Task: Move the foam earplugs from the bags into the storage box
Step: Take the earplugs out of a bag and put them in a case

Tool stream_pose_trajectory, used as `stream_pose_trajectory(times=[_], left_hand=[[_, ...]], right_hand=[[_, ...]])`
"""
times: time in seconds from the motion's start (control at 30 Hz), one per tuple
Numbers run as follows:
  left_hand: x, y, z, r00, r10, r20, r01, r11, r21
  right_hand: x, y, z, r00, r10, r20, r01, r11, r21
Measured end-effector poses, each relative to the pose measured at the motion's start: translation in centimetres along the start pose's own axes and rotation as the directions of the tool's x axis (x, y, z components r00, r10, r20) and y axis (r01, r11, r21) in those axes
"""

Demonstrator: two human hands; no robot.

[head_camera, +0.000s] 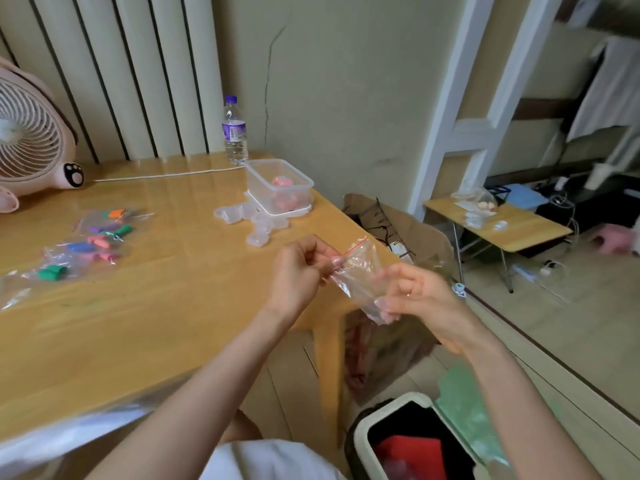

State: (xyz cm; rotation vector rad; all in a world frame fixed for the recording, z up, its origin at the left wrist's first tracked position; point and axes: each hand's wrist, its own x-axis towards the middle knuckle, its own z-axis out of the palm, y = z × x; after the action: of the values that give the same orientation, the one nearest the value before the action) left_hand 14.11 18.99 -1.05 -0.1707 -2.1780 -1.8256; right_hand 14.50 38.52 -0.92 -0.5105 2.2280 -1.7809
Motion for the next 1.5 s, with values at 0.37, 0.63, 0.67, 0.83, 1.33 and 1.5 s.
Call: stream_pose_trajectory(times=[0.37, 0.63, 0.67, 0.83, 1.33, 1.5], left_hand=[[-3.4, -1.1, 4.8, 0.972, 0.048, 0.229, -0.078, 0.989, 0.126], [-4.7, -1.2, 7.2, 0.947, 0.055, 0.316, -0.107, 0.983, 0.151], [-4.7, -1.3, 7.4, 0.946, 0.057, 0.321, -0.109, 0.983, 0.149], [-4.4, -1.4, 8.1, 0.941, 0.087, 0.327, -0.136, 0.982, 0.13], [1.3, -0.8, -2.6, 0.992, 0.127, 0.006, -0.126, 0.973, 0.194], [3.5, -2.8, -9.6, 0.982, 0.086, -0.169, -0.021, 0.935, 0.353]], right_hand=[[-6.6, 18.7, -6.3, 0.771, 0.582, -0.26, -0.623, 0.773, -0.117], [-10.4, 30.9, -4.3, 0.456, 0.835, -0.308, -0.771, 0.543, 0.333], [-10.5, 31.0, -4.3, 0.463, 0.827, -0.319, -0.769, 0.554, 0.32], [-8.0, 26.4, -5.7, 0.622, 0.641, -0.45, -0.613, 0.756, 0.23], [5.0, -3.0, 1.1, 0.912, -0.205, -0.354, 0.177, 0.978, -0.109], [11.8, -3.8, 6.8, 0.957, -0.187, -0.22, 0.17, 0.981, -0.093]])
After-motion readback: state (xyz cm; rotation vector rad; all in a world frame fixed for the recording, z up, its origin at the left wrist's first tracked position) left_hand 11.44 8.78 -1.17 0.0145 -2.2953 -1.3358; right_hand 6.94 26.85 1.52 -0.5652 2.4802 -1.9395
